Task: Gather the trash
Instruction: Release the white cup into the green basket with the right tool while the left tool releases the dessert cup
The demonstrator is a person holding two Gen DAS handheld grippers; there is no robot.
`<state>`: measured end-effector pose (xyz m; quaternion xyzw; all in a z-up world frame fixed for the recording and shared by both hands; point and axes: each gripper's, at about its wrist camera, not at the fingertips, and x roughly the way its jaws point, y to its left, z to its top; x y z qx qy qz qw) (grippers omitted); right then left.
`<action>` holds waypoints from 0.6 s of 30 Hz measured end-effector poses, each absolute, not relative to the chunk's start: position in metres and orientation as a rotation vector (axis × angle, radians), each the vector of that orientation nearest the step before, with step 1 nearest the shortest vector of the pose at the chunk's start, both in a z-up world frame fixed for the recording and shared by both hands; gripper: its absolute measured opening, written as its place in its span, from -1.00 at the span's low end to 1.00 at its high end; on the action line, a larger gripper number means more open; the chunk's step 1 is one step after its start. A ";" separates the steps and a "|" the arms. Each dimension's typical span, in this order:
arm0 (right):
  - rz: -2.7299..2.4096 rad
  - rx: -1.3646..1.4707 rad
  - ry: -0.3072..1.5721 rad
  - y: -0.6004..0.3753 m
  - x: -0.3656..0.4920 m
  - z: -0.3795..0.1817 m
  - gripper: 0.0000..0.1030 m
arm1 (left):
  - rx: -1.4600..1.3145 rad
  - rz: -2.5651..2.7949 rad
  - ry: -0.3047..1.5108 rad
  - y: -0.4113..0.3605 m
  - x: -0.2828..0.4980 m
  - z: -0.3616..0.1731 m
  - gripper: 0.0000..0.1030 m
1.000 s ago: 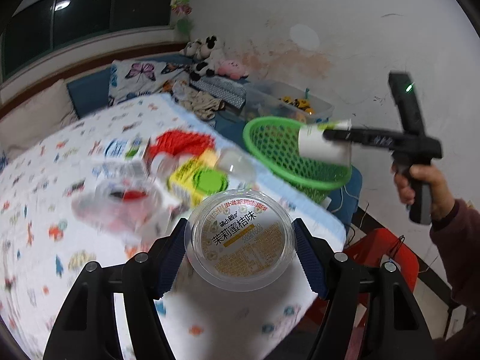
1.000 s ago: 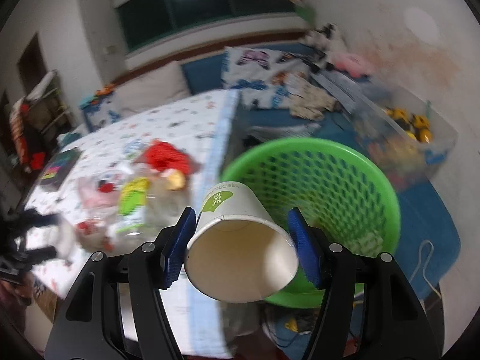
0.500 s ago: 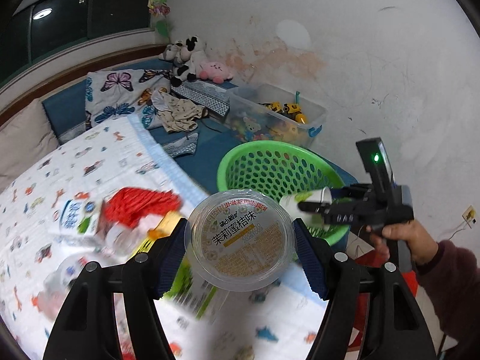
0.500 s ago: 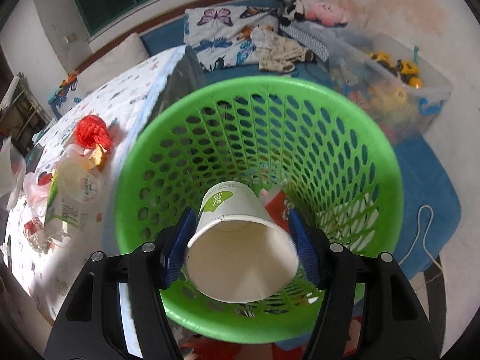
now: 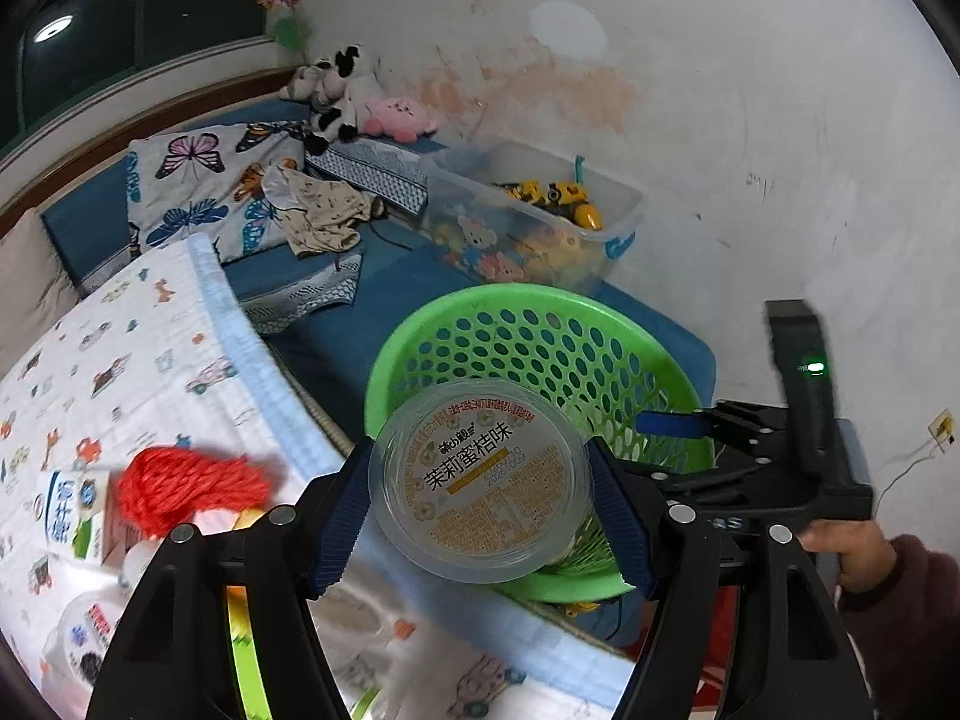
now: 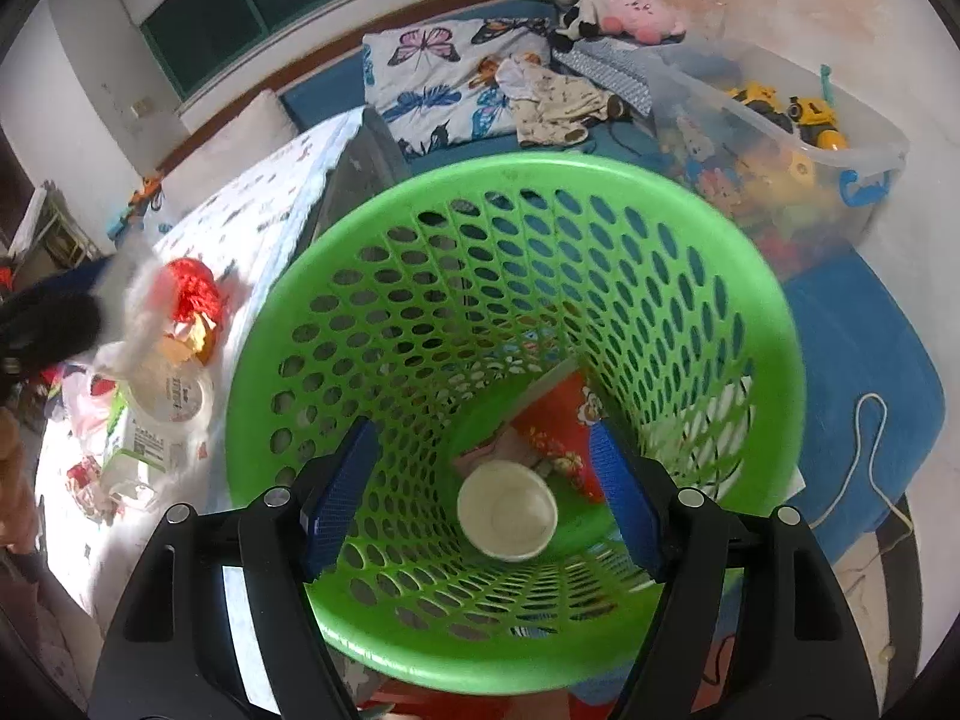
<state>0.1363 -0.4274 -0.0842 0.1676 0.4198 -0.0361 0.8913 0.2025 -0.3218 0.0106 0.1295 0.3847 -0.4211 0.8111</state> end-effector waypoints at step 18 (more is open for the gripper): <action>-0.123 0.362 0.797 -0.436 0.096 -0.074 0.49 | 0.352 -0.903 0.908 -0.375 0.201 -0.025 0.58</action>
